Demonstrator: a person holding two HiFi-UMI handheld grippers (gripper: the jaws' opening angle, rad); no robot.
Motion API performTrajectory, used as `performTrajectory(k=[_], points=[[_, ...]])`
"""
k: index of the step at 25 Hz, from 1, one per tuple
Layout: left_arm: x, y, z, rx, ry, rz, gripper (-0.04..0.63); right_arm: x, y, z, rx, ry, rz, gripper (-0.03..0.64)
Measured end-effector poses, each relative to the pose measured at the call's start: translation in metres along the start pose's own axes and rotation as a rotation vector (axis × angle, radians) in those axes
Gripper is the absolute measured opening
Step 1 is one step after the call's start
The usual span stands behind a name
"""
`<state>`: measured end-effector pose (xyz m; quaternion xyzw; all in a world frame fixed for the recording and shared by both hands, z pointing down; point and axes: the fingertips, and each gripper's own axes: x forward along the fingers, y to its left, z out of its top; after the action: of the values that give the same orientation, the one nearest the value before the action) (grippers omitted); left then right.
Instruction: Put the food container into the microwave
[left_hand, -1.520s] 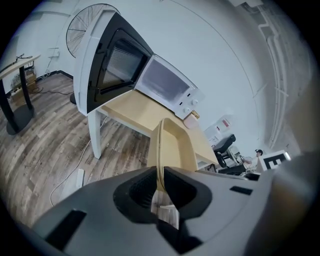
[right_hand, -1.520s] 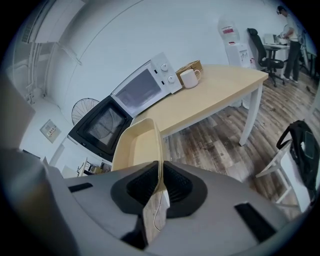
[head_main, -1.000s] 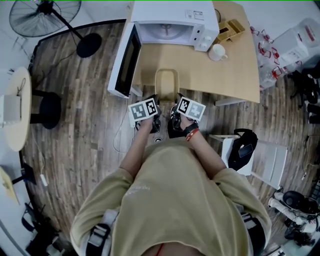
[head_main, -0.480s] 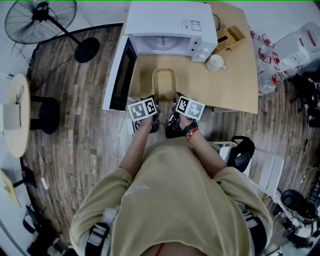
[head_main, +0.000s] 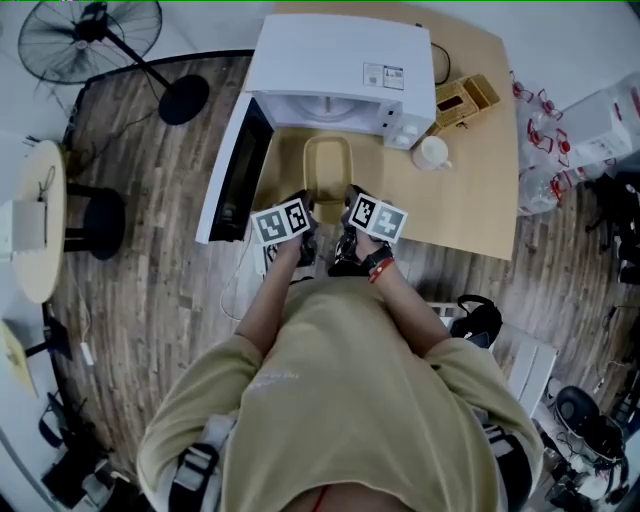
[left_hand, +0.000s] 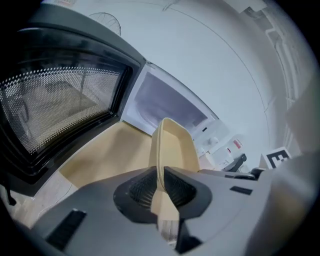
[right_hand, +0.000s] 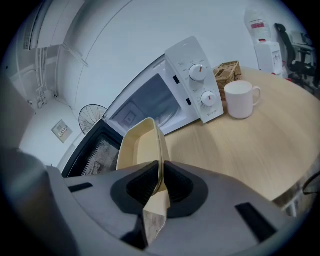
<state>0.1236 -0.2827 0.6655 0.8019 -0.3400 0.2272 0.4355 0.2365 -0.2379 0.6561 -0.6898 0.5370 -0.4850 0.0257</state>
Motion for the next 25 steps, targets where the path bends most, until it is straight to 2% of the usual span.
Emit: performTrajectory(k=[5,11,25], points=[[0.012,-0.004,0.022,-0.048,-0.041,0.001,0.052,0.012,-0.002,0.016,0.025,-0.001,0.029,0.052],[0.02,-0.002,0.045,-0.043,-0.051,-0.014,0.052,0.036,0.002,0.03,0.044,0.022,0.034,0.052],[0.078,0.006,0.112,-0.044,-0.002,-0.061,0.052,0.086,0.013,0.095,0.041,-0.026,-0.011,0.052]])
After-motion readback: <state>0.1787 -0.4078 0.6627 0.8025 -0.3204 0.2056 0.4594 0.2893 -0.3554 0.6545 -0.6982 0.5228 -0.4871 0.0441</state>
